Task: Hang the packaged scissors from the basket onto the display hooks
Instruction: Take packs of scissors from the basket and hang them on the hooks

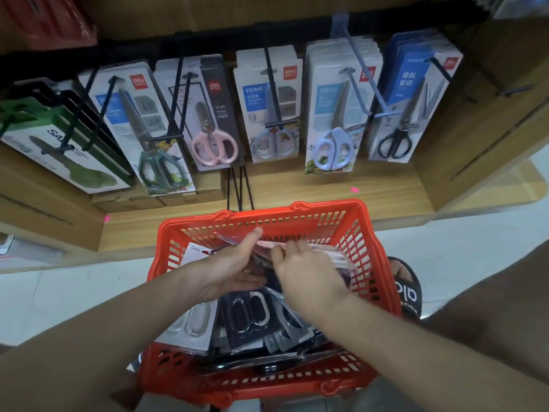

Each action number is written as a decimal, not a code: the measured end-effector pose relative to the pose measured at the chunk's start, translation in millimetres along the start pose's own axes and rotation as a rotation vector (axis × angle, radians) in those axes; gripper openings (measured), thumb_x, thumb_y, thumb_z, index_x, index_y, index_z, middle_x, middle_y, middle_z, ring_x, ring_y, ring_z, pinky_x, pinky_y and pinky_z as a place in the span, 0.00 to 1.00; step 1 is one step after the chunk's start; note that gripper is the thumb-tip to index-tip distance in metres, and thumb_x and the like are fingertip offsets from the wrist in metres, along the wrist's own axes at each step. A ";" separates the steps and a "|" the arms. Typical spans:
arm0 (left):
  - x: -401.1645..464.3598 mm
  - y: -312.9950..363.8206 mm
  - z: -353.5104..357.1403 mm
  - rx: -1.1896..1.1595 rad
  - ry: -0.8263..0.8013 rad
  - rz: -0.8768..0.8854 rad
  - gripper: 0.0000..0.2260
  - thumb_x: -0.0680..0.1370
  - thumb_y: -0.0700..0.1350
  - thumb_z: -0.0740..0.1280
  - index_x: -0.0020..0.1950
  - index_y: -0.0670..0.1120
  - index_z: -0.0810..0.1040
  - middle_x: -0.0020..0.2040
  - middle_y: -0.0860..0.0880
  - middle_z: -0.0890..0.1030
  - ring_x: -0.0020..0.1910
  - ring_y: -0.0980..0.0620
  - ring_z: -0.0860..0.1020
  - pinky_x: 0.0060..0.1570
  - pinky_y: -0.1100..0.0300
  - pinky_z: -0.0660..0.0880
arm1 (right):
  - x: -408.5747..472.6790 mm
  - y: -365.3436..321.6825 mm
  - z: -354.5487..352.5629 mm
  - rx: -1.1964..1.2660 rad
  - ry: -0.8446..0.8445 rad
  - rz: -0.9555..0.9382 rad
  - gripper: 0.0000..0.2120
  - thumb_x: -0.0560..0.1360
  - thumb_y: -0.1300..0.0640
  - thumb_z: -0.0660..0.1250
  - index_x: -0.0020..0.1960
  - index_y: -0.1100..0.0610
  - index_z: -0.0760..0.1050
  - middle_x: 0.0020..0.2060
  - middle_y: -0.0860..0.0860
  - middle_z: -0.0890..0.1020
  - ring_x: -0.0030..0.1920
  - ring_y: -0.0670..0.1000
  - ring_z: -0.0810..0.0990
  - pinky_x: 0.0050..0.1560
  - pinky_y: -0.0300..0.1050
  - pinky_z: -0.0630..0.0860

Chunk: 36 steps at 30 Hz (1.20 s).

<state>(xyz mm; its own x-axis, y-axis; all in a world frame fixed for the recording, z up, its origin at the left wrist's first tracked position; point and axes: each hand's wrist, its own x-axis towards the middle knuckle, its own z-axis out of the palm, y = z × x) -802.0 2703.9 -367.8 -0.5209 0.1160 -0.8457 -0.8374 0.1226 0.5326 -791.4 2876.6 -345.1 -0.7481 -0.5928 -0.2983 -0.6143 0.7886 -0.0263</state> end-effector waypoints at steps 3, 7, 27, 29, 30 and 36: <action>2.0 -8.9 7.5 -0.175 0.088 0.024 0.15 0.85 0.52 0.66 0.56 0.42 0.85 0.46 0.44 0.88 0.43 0.52 0.87 0.44 0.59 0.84 | -18.8 -28.4 6.5 0.090 -0.013 -0.007 0.26 0.78 0.63 0.61 0.75 0.67 0.60 0.61 0.61 0.76 0.60 0.60 0.77 0.50 0.54 0.80; -0.2 -25.1 10.7 -0.225 0.165 0.081 0.08 0.84 0.37 0.66 0.51 0.40 0.85 0.48 0.41 0.87 0.40 0.52 0.87 0.38 0.60 0.83 | -26.3 -31.4 16.3 0.127 -0.078 -0.030 0.34 0.78 0.61 0.64 0.79 0.66 0.52 0.66 0.62 0.69 0.65 0.61 0.71 0.60 0.54 0.76; -42.7 -32.2 -10.5 -0.207 0.147 0.265 0.12 0.81 0.43 0.73 0.64 0.47 0.85 0.57 0.45 0.88 0.55 0.43 0.88 0.53 0.52 0.83 | -0.7 4.3 10.8 1.934 -0.452 0.376 0.13 0.82 0.58 0.69 0.66 0.56 0.82 0.58 0.55 0.87 0.60 0.56 0.86 0.65 0.55 0.80; -44.3 -31.2 -11.1 -0.223 0.159 0.268 0.11 0.82 0.46 0.72 0.64 0.47 0.85 0.57 0.44 0.88 0.52 0.44 0.88 0.45 0.55 0.83 | 0.4 5.5 9.2 1.979 -0.430 0.372 0.14 0.82 0.60 0.68 0.67 0.56 0.81 0.59 0.56 0.87 0.61 0.58 0.85 0.66 0.59 0.79; -44.6 -31.3 -11.2 -0.235 0.177 0.262 0.11 0.83 0.46 0.71 0.64 0.47 0.85 0.56 0.44 0.88 0.50 0.45 0.88 0.40 0.58 0.83 | 0.7 6.8 8.9 1.982 -0.417 0.370 0.14 0.82 0.61 0.67 0.67 0.56 0.81 0.59 0.56 0.86 0.61 0.58 0.85 0.65 0.58 0.80; -42.4 -35.6 -19.1 -0.252 0.239 0.205 0.12 0.86 0.50 0.66 0.65 0.45 0.83 0.55 0.44 0.89 0.55 0.43 0.87 0.50 0.53 0.83 | 3.8 10.0 12.7 1.957 -0.358 0.467 0.14 0.82 0.64 0.66 0.66 0.59 0.81 0.57 0.58 0.87 0.61 0.61 0.85 0.66 0.62 0.79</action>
<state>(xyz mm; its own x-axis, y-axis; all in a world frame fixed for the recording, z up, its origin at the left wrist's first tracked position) -753.3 2675.7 -351.4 -0.6801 -0.1231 -0.7227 -0.7112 -0.1285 0.6912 -797.2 2884.2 -358.6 -0.5137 -0.4761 -0.7138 0.7865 0.0712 -0.6135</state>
